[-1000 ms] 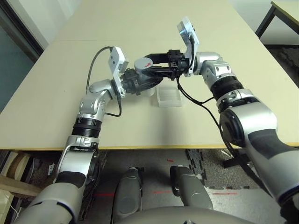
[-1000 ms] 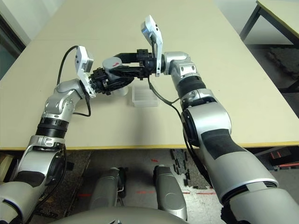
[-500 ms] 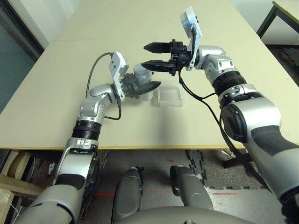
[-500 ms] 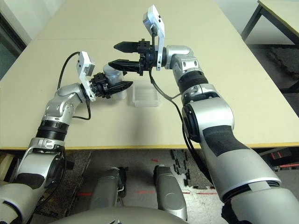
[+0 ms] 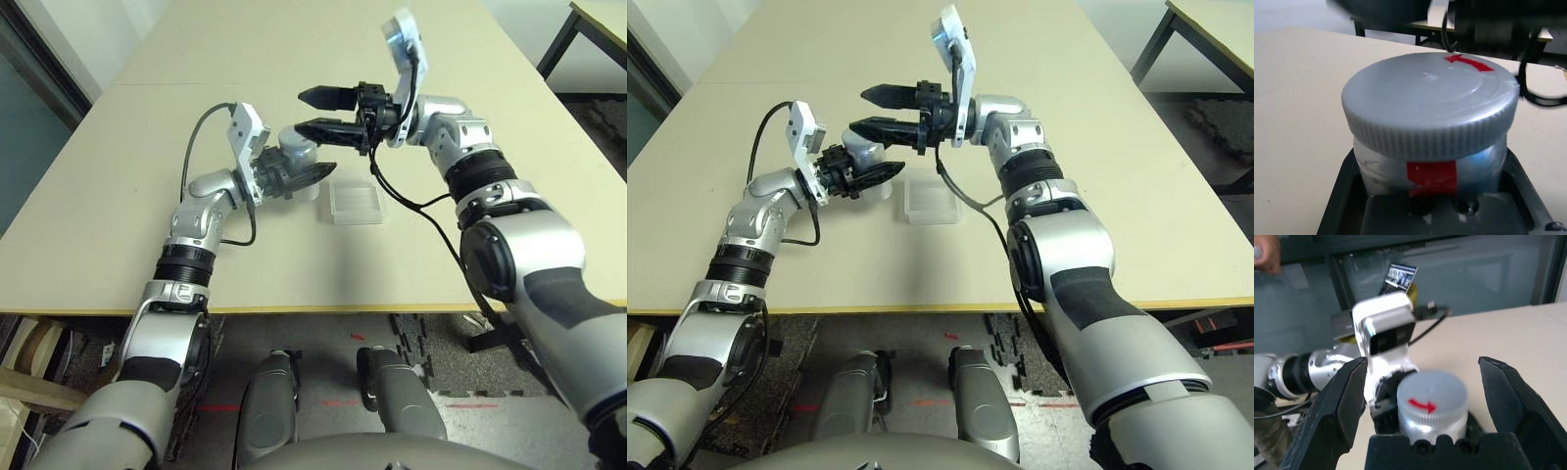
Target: Pour the medicine from the bottle into the box.
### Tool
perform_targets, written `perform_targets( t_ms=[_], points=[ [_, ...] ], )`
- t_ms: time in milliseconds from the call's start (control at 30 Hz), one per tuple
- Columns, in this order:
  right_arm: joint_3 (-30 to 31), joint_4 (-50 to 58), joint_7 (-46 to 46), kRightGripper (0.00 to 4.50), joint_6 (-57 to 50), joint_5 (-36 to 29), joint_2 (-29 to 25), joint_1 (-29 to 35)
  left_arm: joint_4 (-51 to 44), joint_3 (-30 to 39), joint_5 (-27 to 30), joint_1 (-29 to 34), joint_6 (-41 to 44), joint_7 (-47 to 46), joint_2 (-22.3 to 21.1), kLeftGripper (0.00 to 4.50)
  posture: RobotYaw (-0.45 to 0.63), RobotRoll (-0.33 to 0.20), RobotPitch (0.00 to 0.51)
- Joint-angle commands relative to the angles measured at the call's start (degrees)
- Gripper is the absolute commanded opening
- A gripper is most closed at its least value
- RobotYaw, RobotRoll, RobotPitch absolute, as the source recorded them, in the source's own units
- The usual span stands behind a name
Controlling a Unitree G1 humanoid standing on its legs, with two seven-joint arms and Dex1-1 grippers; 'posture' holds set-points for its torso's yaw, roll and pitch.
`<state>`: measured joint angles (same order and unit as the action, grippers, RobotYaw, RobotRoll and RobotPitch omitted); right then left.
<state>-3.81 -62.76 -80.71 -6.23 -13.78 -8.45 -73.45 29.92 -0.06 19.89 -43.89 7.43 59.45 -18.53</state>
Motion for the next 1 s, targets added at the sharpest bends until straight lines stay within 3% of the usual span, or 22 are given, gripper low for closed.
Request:
perform_targets(
  t_ms=[33,467,1000],
  points=[
    [1.51,1.37,1.89,4.50,1.43,1.77,0.39,0.12,0.78,0.27,-0.67,-0.50,-1.11,-0.51,0.47,2.64,-0.14,0.000,0.133],
    [2.21,-0.63,6.11,4.50,3.03,3.90,1.83,-0.20,-0.45,-0.15,-0.54,0.10,-0.58,-0.46,0.43,2.64,-0.13,0.000,0.138],
    [0.78,-4.17,9.03,4.50,2.15,4.38,-0.19,-0.91,-0.35,-0.26,-0.50,0.57,-0.33,-0.06,0.33,2.64,-0.14,0.000,0.146]
  ],
)
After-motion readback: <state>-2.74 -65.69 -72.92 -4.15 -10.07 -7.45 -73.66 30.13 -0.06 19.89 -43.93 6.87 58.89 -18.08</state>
